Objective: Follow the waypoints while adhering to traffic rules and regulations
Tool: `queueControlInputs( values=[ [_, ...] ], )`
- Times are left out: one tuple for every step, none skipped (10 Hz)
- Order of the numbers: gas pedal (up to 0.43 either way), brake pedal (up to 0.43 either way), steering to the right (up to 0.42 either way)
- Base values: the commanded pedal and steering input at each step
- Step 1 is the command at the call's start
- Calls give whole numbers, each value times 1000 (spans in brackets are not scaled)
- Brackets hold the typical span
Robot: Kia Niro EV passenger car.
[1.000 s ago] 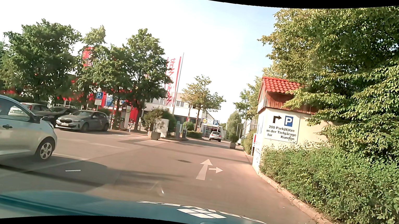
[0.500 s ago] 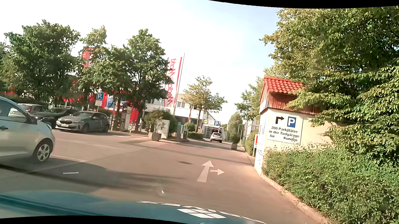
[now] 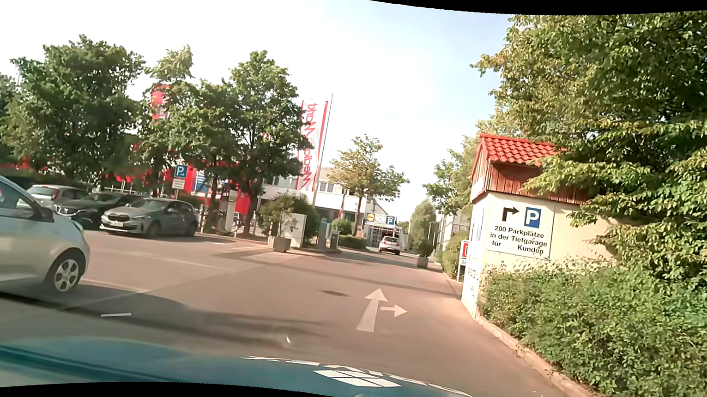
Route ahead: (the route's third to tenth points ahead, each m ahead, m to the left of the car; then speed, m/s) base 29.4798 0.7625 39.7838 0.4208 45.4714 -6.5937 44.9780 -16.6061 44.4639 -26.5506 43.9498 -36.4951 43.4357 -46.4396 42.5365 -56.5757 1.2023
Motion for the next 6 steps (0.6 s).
queueControlInputs(
  values=[
    [331,0,-133],
    [358,0,-114],
    [378,0,-94],
    [378,0,-73],
    [390,0,-50],
    [390,0,-33]
  ],
)
